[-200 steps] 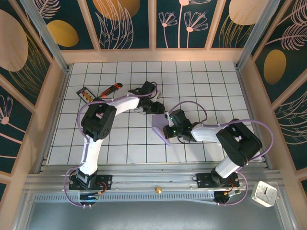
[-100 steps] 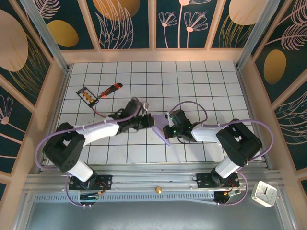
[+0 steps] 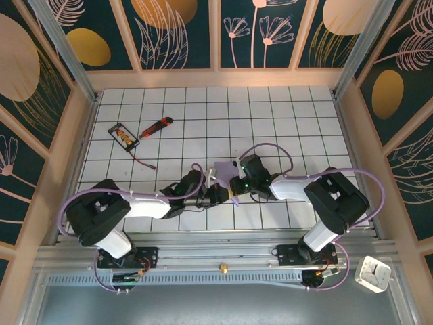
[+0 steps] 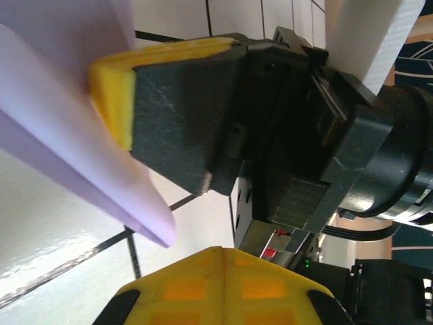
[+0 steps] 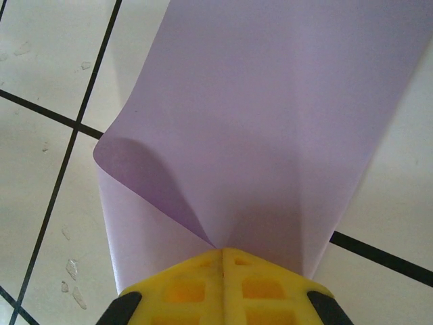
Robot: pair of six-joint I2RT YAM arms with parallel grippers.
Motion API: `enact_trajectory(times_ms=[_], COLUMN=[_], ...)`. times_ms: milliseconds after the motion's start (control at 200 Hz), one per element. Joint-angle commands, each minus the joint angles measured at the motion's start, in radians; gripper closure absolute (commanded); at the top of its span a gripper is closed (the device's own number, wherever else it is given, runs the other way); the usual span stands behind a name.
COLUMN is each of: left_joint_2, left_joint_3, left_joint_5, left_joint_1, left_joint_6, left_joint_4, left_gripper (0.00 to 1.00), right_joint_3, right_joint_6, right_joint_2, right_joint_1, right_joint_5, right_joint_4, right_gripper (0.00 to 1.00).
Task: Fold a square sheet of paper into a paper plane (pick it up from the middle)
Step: Third fold the triangle at the center of the table.
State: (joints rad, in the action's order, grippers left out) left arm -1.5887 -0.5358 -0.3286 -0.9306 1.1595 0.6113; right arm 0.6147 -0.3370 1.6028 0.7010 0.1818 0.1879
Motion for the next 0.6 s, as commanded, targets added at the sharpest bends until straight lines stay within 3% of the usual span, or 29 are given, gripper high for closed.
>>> enact_trajectory(times_ms=[0, 590], left_joint_2=[-0.046, -0.18], left_joint_3=[0.022, -0.001], left_joint_5=[0.025, 0.088], left_joint_1=[-0.022, -0.068], left_joint_6=[0.087, 0.21], left_joint_4=[0.146, 0.21], left_gripper=[1.0, 1.0], right_joint_3=[-0.038, -0.035], right_joint_6=[-0.022, -0.03], right_joint_2=[0.057, 0.098], right_joint_1=[-0.001, -0.01], right_joint_5=[0.014, 0.059], right_joint_4=[-0.071, -0.064], right_gripper=[1.0, 1.0])
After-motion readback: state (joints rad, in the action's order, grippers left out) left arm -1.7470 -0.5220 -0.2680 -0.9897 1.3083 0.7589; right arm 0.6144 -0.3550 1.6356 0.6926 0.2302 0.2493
